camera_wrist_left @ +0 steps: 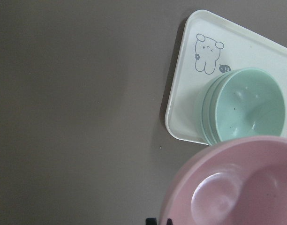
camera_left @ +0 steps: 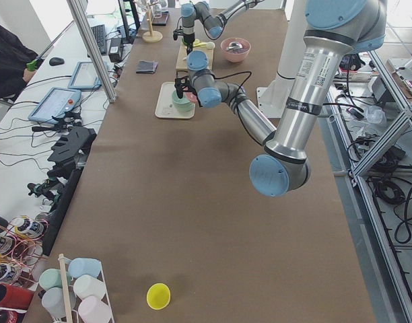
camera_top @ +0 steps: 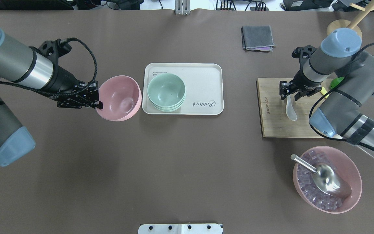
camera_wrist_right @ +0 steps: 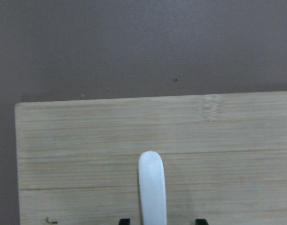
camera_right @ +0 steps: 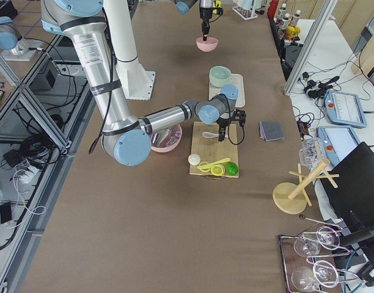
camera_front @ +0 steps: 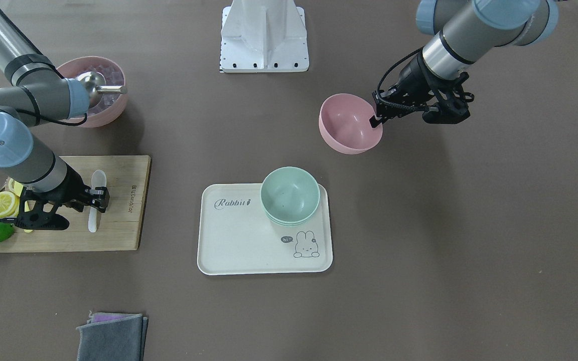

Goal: Stack pink bowl on green and place spoon
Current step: 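Grasp the white spoon on the cutting board with the right gripper, then lower the pink bowl onto the green bowls while the right gripper lifts the spoon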

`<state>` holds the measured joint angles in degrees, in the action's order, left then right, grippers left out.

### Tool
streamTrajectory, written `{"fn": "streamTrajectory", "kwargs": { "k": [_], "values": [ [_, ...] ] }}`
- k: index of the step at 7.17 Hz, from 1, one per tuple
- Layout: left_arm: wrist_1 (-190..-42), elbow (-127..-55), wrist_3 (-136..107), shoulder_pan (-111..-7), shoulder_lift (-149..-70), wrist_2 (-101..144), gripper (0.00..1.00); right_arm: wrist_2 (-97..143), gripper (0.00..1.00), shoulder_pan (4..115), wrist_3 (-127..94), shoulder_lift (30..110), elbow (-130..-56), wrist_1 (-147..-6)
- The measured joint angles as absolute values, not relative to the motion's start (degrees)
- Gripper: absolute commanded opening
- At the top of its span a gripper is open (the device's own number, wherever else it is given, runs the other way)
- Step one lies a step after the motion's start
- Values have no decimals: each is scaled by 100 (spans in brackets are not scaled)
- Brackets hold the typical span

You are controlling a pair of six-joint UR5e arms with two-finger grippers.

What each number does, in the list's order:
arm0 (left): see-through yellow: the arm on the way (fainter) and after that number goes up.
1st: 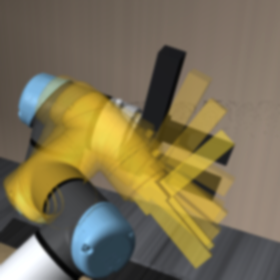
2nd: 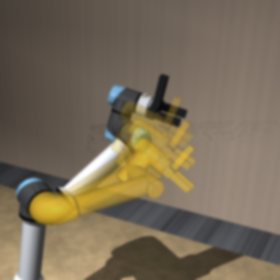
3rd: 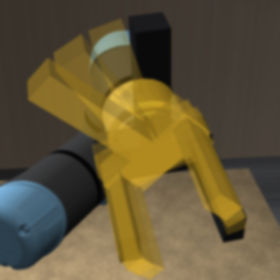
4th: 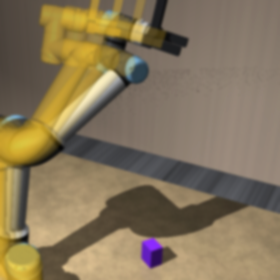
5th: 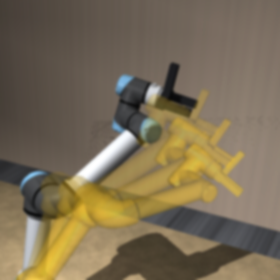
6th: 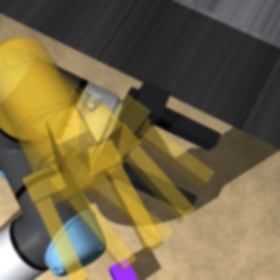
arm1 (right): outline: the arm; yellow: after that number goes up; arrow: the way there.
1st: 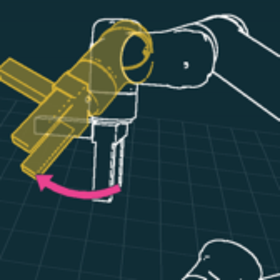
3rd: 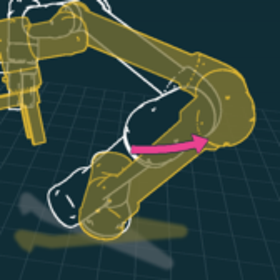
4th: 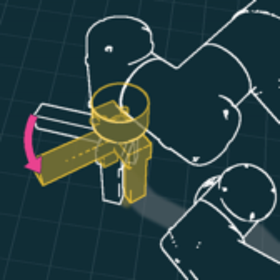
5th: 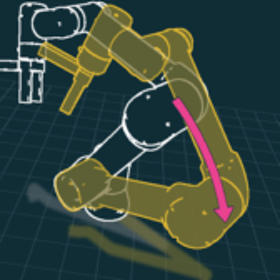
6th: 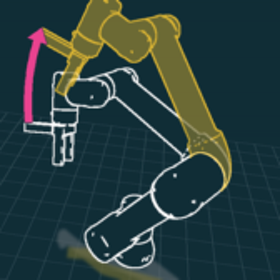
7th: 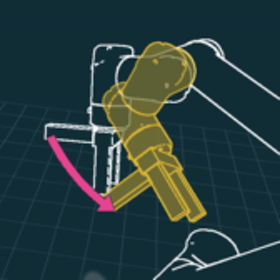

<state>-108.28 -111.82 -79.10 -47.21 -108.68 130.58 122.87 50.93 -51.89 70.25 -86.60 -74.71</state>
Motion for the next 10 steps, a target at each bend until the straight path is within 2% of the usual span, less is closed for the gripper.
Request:
{"fn": "streamTrajectory", "kwargs": {
  "k": [1,2,3,4,7,10],
  "values": [
    [-10828,-11185,-7910,-4724,-10871,13057,0,12285,48,5083,-5188,7024,-8653,-7471],
    [-10828,-11190,-7910,-4727,-10870,13057,0,12282,28,5072,-5193,7023,-8643,-7471],
    [-10830,-11197,-7908,-4728,-10867,13056,0,12280,3,5061,-5199,7017,-8622,-7471],
    [-10834,-11201,-7905,-4728,-10864,13058,0,12279,0,5058,-5200,7011,-8597,-7471],
    [-10837,-11209,-7896,-4729,-10868,13065,0,12292,0,5103,-5205,6967,-8665,-7465],
    [-10843,-10932,-7896,-4711,-11181,13046,0,13070,0,5717,-5212,6836,-8959,-7466]
  ]
}}
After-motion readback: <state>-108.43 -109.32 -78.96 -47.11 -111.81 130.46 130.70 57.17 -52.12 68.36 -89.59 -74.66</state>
